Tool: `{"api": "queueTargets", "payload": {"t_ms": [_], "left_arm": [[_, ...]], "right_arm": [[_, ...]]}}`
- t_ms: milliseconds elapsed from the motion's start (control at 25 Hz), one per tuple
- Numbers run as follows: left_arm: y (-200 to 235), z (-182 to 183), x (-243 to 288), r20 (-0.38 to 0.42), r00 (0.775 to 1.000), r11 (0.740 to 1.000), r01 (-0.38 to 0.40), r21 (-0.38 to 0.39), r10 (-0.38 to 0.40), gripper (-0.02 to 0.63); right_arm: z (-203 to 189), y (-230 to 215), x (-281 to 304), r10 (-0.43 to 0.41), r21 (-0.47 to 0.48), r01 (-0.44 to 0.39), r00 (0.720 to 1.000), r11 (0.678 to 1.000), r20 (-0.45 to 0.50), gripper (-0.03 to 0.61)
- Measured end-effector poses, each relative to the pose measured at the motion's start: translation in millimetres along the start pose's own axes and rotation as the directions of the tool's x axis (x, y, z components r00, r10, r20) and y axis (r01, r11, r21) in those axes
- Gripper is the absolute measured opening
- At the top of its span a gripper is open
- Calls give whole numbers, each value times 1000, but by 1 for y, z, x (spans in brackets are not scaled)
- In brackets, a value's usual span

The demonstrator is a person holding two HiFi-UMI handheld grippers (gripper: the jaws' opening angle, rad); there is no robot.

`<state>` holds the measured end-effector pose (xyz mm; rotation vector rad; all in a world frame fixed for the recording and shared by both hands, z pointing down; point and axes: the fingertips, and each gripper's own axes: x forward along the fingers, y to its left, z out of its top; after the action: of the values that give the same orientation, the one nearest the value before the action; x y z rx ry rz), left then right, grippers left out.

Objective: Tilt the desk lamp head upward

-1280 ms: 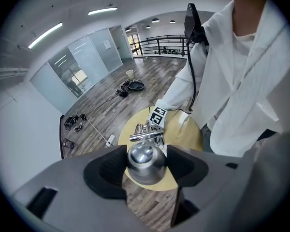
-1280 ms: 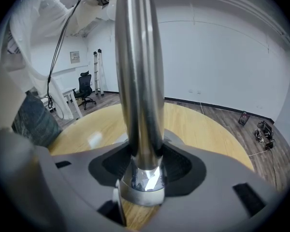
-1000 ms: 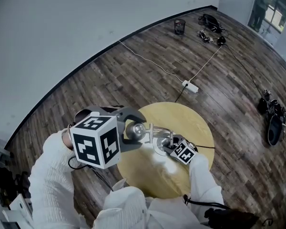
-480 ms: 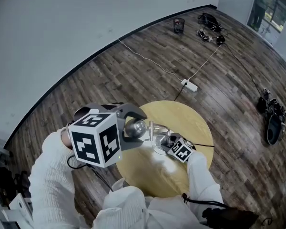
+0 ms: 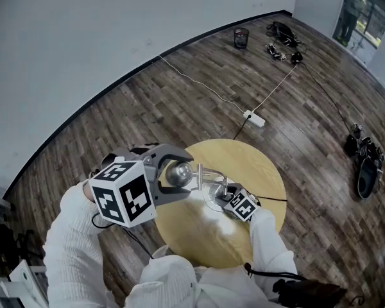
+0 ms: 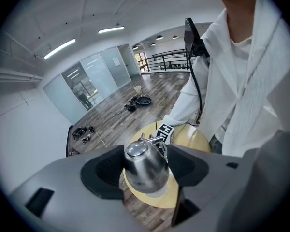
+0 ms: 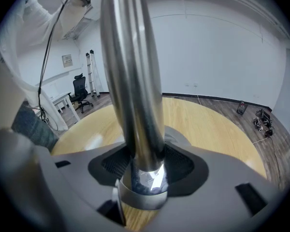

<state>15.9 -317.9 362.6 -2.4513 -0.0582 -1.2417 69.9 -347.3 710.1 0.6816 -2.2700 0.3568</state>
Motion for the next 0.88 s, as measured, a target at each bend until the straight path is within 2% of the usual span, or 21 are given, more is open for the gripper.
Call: {"api": "queueTargets", "payload": {"t_ms": [160, 320, 520, 880], "left_arm": [[-3, -6, 1, 80, 994, 998, -67, -21, 69, 270], [1, -8, -1, 172, 976, 990, -125, -69, 136, 270], [-1, -12, -2, 200, 964, 983, -161, -90, 176, 270], [0, -9, -12, 297, 923, 967, -211, -144, 246, 270]], "right_arm": [[-2, 0, 0, -17, 24, 17, 1000, 1000, 12, 212], [-5, -3, 2, -33, 14, 33, 999, 999, 0, 212], [-7, -1, 2, -44, 8, 44, 999, 999, -12, 212], [1, 4, -1, -70, -5, 70, 998, 998, 2, 212]]}}
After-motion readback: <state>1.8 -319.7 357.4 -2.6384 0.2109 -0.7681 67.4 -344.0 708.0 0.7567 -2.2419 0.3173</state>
